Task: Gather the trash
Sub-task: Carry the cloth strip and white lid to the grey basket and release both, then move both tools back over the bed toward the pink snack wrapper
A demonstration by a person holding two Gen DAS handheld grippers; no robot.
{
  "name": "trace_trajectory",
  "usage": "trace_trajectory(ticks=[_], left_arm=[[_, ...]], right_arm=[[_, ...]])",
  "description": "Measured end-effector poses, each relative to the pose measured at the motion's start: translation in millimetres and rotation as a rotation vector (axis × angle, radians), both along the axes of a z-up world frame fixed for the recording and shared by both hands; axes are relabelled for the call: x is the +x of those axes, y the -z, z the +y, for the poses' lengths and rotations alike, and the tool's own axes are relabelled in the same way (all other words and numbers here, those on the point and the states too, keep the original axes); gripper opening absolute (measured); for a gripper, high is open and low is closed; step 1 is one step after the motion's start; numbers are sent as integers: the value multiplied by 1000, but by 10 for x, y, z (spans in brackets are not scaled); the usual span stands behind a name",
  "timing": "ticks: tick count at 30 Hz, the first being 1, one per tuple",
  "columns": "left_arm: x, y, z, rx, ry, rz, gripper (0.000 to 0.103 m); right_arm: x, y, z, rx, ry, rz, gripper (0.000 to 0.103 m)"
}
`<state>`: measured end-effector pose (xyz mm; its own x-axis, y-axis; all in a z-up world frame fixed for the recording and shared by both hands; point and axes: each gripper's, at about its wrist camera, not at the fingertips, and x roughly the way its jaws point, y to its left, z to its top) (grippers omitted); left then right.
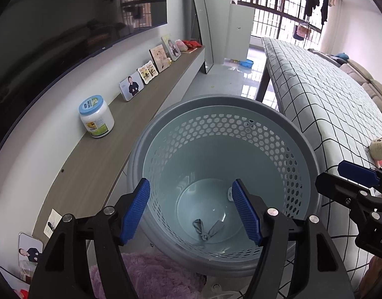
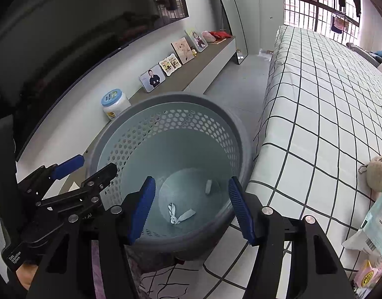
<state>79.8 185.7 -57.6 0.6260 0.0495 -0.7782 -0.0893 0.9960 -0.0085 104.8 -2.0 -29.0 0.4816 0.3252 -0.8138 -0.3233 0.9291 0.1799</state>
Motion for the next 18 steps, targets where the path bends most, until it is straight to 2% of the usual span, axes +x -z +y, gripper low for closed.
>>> trace_trajectory(ticks=[18], left_arm=[[-281,-306,-148,11,-18,-44,78]], right_arm=[[-388,-238,-310,36,29,-44,59]])
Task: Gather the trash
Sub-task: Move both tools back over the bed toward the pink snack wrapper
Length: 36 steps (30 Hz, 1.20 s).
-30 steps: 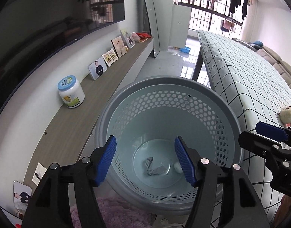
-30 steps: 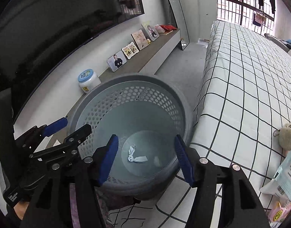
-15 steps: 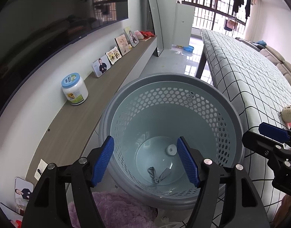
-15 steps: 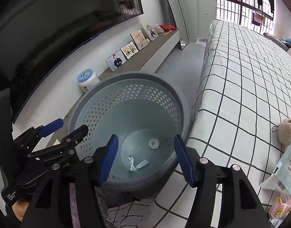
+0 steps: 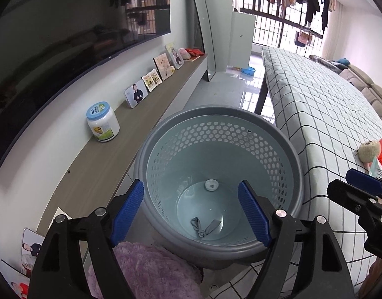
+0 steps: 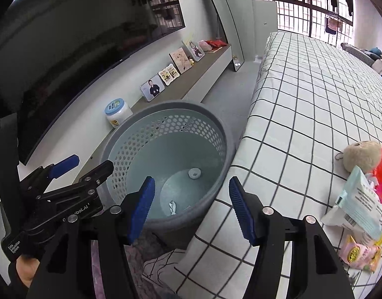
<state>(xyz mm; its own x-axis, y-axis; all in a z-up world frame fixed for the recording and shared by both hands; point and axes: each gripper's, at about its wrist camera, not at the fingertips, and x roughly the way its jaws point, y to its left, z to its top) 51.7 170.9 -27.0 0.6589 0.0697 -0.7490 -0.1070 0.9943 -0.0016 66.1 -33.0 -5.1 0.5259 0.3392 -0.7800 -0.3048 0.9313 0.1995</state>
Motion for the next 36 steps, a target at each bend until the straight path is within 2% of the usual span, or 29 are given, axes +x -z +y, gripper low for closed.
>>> trace_trajectory(ticks=[10,14,19,26,36], left_arm=[[-185,-145,-310,2,34,-28,84],[-285,-229,-460,-6,62,-53,92],[-368,-297,-671,-1,94,-70,92],[-464,-352,-986,-8,138,-81,95],[-572,-306,-1468,-3,191,-72,95]], right_arm=[[-268,-119,-328,18,44,-28,61],[-367,-164,-483,23,75,-39,62],[-533,-213,-772,21,120,-62,64],[-819,-203,-1380,-25,220,-74,64],[-935,89,-2330,-74,391,-29,64]])
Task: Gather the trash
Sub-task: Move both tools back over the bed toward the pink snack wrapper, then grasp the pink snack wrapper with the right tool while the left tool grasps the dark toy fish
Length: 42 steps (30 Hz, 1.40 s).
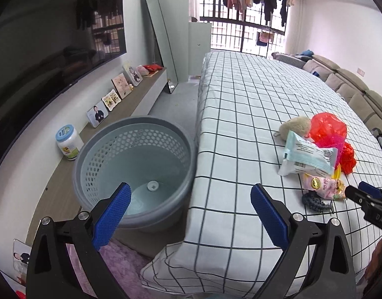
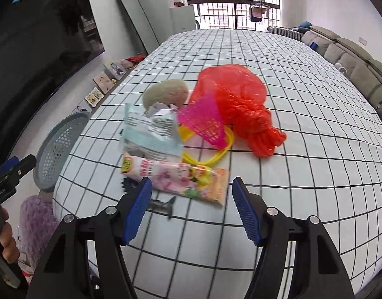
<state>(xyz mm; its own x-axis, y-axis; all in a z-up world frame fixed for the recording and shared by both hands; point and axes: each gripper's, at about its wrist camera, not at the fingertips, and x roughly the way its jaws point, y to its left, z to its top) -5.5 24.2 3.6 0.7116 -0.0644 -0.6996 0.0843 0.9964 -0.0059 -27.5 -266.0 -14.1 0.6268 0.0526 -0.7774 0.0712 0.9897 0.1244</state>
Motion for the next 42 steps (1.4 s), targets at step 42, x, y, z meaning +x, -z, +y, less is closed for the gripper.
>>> trace_trajectory(ticks=[42], left_arm=[[4,144,-284,19,27,36,95]], right_arm=[[-195,58,203,11,-134,46,64]])
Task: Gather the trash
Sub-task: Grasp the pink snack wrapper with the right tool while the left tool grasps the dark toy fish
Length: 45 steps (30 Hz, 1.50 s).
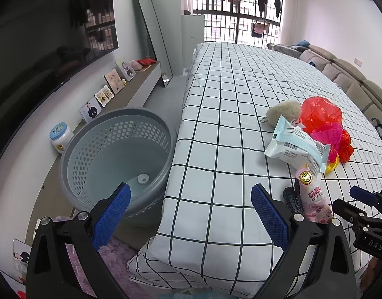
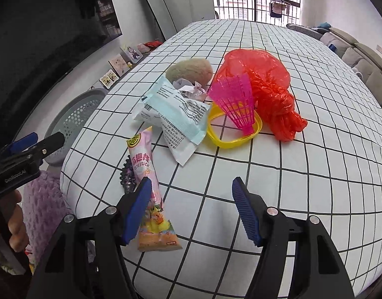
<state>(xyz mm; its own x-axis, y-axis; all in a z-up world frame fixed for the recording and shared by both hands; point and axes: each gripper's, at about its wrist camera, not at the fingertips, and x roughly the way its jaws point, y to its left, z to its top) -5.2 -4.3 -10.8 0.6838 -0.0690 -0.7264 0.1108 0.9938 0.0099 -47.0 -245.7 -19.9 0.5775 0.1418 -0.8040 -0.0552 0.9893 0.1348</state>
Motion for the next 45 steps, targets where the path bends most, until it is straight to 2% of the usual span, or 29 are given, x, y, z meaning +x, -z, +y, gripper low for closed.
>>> trace_trajectory(ticks=[4,15,17,19,21,24,26,27,35,45], left_arm=[[-6,10,-9,-2,4,4,95],[-17,31,-36,-1,8,14,95],[-15,37,-45,1,12,17,95],[-10,51,-64,1,18,23,95],[-9,60,-83,2,24,27,95],[-11,67,-115,6,29,29,95],[-12,75,-135,4,32,32,95],[-13,76,-148,3,35,34,95],[-40,113,-392,-3,98,52,95],[6,296,-864,-2,195,119,95]], right_arm=[[3,-20,52,1,-21,-11,64],[120,174,191,16,-71,31,62],[133,206,214,14,-79,37,54],[147,236,231,20,-87,47,41],[142,246,239,25,-89,49,38],[113,221,259,20,-94,40,20],[90,195,240,25,-91,30,17],[78,182,222,27,-86,27,11],[-88,23,-51,56,-19,-22,10],[-354,-100,-462,73,82,-71,10]])
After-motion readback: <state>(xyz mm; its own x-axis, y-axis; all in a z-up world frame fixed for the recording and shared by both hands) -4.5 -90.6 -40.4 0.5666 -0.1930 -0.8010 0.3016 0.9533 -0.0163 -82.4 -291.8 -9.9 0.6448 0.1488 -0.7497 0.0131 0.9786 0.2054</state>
